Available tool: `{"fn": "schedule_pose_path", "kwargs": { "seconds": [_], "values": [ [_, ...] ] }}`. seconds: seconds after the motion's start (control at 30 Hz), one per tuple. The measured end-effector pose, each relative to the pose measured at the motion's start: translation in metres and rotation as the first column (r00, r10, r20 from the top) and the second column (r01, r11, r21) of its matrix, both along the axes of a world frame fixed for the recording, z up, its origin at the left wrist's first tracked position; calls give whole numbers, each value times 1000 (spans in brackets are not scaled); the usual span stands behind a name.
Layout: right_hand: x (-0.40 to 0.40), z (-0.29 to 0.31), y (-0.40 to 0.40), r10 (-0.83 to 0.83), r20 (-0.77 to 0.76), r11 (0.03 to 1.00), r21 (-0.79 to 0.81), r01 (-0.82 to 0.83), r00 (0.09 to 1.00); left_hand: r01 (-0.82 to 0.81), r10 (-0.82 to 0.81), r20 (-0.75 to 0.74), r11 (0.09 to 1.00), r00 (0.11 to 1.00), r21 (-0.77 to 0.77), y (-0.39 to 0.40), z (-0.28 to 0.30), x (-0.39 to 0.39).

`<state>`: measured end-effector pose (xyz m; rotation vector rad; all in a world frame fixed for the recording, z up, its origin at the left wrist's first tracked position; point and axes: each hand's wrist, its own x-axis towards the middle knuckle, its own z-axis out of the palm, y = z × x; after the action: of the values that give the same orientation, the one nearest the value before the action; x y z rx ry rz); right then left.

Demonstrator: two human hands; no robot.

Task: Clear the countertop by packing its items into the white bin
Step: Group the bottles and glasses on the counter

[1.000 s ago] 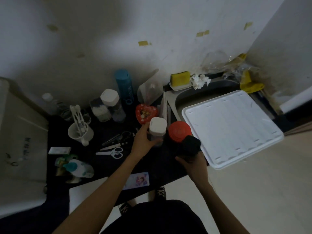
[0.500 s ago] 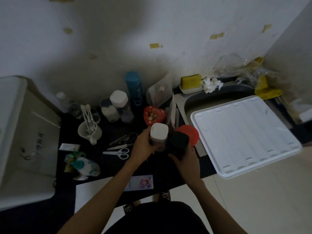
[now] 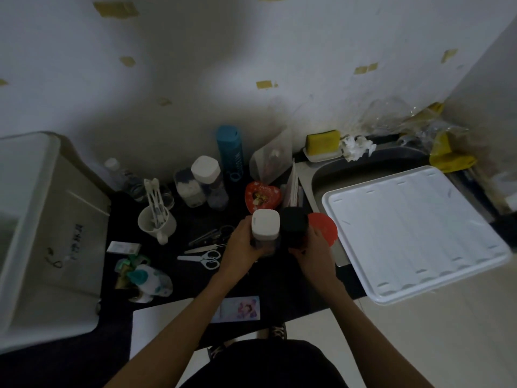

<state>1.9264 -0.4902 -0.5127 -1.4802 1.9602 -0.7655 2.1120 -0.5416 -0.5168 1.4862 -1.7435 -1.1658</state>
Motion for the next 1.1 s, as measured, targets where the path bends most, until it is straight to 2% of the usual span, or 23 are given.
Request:
{"fn": "schedule_pose_path", "kwargs": {
  "seconds": [0.07,0.17,0.27,0.4,0.47,0.57,0.7,0.8,0.93,1.1],
  "values": [
    [-5,3,0,19,11,1000,18,-19,1000,89,-89,9,995,996,46,-3,3,9],
    [-16,9,-4,16,-46,999,52,-13,999,141,-149,145,988,978,68,-17,16,31],
    [-24,40,-21,-11,-169,996,80,25,986,39,-48,237,998,970,41,-39,36,56],
    [-23,94,-54,-11,-227,1000,10,13,974,-61,98,268,988,959,-141,-71,62,81],
    [-18,110,-79,25,-219,998,-44,-35,975,-142,208,278,961,938,-239,-89,72,88],
    [0,120,-134,185,-180,974,-99,-205,966,-195,311,332,920,891,-339,-118,79,94],
    [47,116,-210,373,-282,916,-40,-400,884,-105,162,469,984,868,-146,-151,77,91],
    [77,112,-252,478,-337,868,41,-495,811,-69,81,544,997,835,-41,-155,71,83],
    [89,94,-293,524,-369,843,99,-529,767,-151,178,444,984,878,-97,-142,70,75],
    [88,74,-298,516,-268,850,38,-526,814,-194,232,403,972,885,-134,-131,77,73]
  ]
}}
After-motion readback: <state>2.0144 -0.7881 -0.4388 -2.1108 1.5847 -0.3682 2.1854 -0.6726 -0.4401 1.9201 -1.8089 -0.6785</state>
